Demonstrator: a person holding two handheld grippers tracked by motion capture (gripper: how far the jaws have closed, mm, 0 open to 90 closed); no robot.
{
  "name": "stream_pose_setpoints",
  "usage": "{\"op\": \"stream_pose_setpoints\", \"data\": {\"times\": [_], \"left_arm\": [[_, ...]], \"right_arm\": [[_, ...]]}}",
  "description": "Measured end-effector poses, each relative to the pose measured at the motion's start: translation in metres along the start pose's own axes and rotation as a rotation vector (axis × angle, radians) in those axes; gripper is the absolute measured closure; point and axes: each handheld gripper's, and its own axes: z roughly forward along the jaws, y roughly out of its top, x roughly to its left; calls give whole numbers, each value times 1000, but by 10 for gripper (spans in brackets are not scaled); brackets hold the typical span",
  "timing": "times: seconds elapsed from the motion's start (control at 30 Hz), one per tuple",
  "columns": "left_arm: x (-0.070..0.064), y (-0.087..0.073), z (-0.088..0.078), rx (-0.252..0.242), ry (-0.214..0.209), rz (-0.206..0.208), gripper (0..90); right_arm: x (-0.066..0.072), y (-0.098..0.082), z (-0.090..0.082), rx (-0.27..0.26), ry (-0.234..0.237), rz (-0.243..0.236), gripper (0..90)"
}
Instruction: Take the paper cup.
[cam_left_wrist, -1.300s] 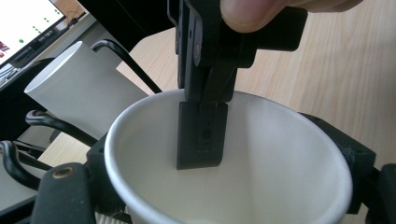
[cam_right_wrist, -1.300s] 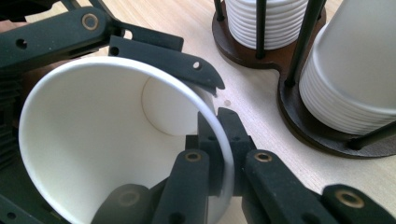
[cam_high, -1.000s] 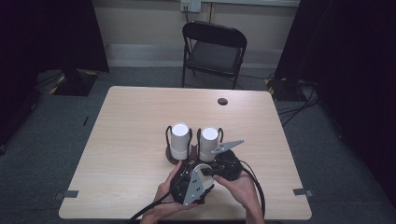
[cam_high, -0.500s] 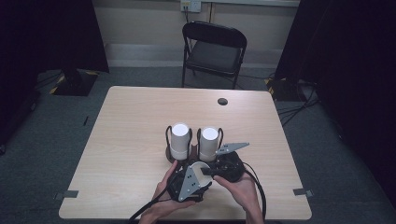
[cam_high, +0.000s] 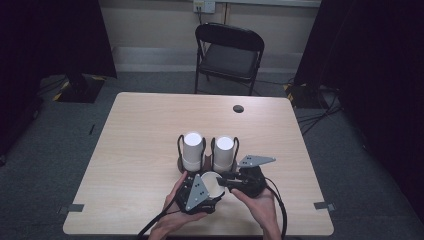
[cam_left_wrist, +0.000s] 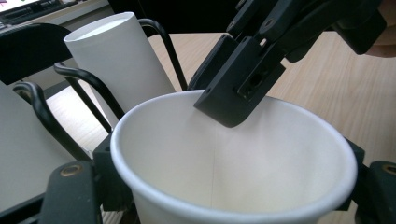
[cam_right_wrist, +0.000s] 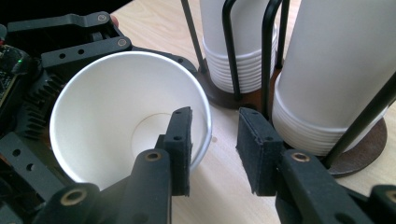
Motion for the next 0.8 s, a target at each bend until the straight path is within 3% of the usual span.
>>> {"op": "stream_pose_setpoints", "data": {"times": [0.2, 0.37, 0.63, 0.8], "left_arm": [[4, -2, -1, -36, -3, -59, 243], [10, -4, -2, -54, -6, -110, 243], [14, -9, -8, -57, 21, -132, 242], [21, -12, -15, -59, 56, -147, 242]], "right_arm": [[-1, -2, -6, -78, 0, -4, 641], [2, -5, -9, -117, -11, -35, 565], [2, -13, -11, -231, -40, -43, 490], [-1, -21, -18, -313, -68, -24, 463]]}}
